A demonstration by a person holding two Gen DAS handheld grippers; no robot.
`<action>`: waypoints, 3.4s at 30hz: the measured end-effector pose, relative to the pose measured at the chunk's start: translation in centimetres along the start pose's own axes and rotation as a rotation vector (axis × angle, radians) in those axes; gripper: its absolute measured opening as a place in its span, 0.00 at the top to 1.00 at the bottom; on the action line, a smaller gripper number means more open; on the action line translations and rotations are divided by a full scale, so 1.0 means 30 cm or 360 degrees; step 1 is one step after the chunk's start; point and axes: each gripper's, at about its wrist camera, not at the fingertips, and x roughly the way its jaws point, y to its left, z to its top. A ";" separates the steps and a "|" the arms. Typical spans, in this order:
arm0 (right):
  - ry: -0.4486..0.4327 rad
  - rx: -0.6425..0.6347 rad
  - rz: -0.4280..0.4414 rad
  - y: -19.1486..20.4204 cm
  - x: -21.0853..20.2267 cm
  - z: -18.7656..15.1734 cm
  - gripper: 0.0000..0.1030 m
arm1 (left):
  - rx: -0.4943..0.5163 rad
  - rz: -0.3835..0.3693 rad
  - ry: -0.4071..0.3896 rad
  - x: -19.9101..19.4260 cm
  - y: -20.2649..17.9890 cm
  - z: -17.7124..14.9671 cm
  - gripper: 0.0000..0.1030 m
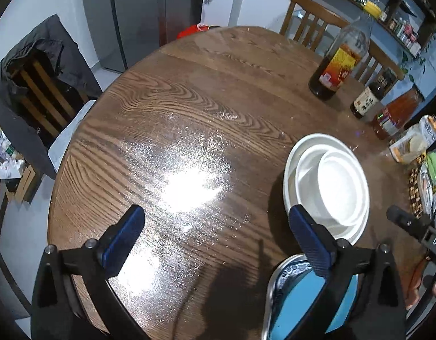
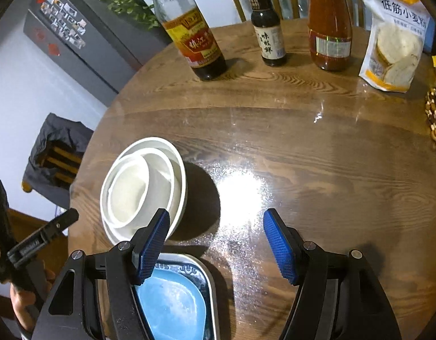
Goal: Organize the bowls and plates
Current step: 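Grasp the rim of the nested white bowl stack with the right gripper, then lift the bowl stack with the right gripper over the tray with teal plate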
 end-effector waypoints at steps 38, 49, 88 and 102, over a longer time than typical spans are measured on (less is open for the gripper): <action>0.0116 0.0085 0.0010 0.003 0.099 0.044 0.32 | -0.0124 -0.0257 0.0315 0.140 -0.005 0.064 0.13; 0.0159 0.0073 -0.0048 -0.008 0.101 0.054 0.32 | -0.0127 -0.0235 0.0356 0.177 -0.020 0.065 0.13; 0.0080 0.0016 0.0063 0.141 -0.010 0.050 0.92 | -0.0051 -0.0394 0.0207 -0.023 -0.156 0.074 0.99; 0.0144 -0.0010 0.0079 0.084 -0.101 -0.189 0.92 | -0.0060 -0.0311 0.0224 -0.117 -0.176 -0.207 0.99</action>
